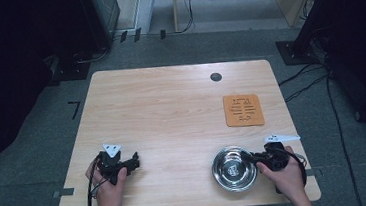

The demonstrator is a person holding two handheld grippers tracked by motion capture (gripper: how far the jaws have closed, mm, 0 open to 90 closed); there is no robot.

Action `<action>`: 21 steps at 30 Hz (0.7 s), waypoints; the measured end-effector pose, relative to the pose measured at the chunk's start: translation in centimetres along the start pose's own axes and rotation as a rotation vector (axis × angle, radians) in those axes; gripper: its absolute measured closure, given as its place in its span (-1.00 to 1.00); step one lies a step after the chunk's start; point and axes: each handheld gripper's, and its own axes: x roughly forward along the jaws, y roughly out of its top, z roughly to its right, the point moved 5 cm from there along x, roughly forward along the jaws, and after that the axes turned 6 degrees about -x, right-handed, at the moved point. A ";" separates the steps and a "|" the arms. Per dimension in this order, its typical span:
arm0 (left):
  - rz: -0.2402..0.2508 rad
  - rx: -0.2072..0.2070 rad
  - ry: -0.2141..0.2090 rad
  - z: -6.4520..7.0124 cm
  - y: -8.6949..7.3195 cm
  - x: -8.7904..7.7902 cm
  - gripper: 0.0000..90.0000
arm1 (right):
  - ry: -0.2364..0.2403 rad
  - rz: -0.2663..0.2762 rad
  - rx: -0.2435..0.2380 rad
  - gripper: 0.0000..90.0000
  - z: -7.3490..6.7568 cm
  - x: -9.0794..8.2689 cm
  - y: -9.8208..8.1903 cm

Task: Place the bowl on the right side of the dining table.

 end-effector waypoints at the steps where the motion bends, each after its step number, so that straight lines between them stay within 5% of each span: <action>1: 0.000 0.000 0.000 0.0 0.0 0.0 -0.79 | -0.002 0.005 0.008 0.88 0.1 0.0 0.0; 21: -0.002 0.008 -0.003 0.1 0.0 0.0 -0.79 | -0.077 0.113 0.160 0.88 2.4 -0.9 0.1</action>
